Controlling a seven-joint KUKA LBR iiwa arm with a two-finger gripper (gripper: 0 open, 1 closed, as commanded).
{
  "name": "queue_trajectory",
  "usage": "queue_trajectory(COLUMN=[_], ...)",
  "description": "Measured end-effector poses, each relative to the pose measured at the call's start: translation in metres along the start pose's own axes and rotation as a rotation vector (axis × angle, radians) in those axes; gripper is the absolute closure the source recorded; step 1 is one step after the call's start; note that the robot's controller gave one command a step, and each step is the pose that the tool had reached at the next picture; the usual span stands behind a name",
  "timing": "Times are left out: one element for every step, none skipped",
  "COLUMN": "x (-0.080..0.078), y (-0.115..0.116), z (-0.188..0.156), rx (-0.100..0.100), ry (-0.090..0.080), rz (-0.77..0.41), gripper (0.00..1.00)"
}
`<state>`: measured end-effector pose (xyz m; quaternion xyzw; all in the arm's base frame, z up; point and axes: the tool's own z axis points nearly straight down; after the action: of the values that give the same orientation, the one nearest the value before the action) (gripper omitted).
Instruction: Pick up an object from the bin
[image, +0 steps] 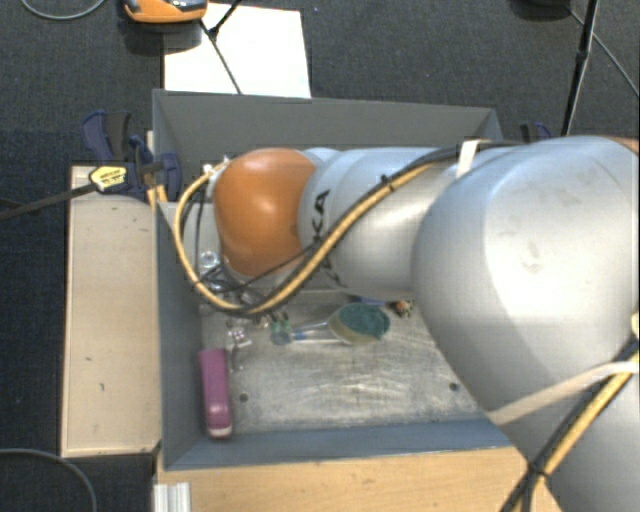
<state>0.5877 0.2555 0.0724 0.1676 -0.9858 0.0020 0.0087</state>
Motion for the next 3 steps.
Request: queue_trajectory(x=[0.045,0.061,0.072], y=[-0.083,-0.168,-0.226], z=[0.000,-0.028,0.000], rx=[0.001,0.007,0.000], ry=[-0.027,-0.024,-0.029], rz=[-0.174,-0.454,-0.388], gripper=[0.00,0.00,0.00])
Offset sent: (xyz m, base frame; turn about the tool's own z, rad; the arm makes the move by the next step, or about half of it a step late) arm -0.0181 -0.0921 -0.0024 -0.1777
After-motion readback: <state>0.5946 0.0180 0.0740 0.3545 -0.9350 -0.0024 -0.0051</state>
